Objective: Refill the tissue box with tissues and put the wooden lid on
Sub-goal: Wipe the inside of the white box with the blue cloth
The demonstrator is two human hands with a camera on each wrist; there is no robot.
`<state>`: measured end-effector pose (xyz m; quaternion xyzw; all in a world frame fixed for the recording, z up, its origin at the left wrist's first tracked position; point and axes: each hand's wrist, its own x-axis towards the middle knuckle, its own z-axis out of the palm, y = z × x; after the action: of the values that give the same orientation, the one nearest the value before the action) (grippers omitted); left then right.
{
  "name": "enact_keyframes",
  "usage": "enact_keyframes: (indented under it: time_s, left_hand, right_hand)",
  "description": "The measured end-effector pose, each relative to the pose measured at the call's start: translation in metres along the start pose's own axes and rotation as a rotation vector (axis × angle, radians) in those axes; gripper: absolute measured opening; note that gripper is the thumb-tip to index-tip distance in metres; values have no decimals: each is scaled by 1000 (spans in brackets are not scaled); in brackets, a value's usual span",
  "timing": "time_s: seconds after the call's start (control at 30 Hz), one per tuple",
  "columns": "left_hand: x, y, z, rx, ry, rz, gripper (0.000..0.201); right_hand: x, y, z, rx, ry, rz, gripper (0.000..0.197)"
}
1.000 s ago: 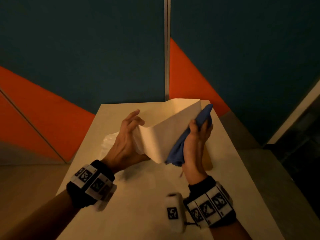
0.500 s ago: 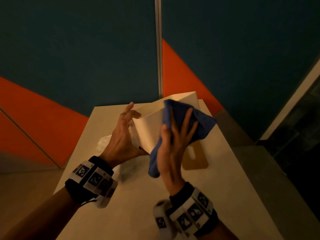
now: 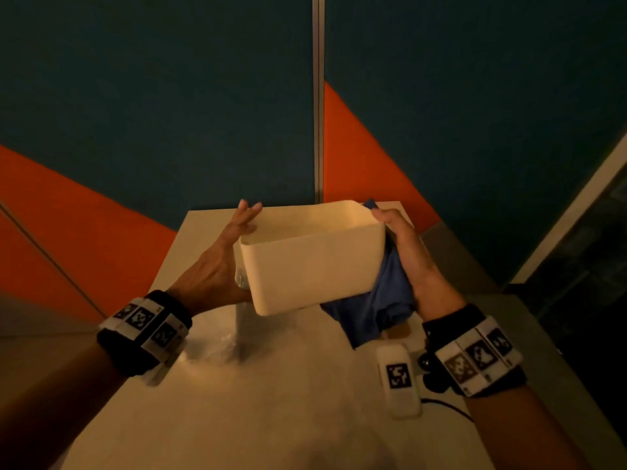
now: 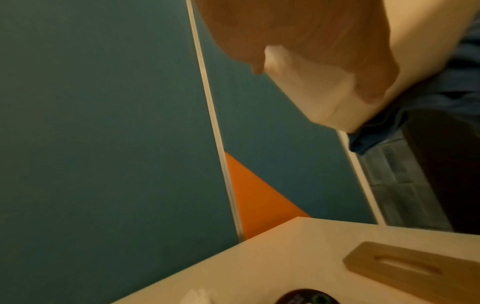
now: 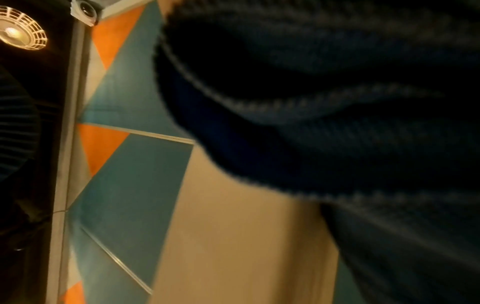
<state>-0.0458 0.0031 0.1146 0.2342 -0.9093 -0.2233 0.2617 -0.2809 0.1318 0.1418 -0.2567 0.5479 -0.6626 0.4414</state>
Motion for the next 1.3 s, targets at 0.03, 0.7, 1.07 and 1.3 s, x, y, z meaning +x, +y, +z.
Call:
enact_keyframes:
  time_s: [0.03,0.7,1.07,1.3]
  left_hand:
    - [2,-3,-1,85,-54,-68,122]
    - [-2,51,69,153,340,-42,56]
    - [-12,16,44,97,397,277,77]
    - [-13,16,36,-50,123,172,92]
  right_hand:
    - [-3,4,5,20,15,25,19]
    - [-62,81,82,-658,336,-609,45]
    - [-38,10,35,-80,86,-70,31]
    - [-39,7,35,52,-195,105,32]
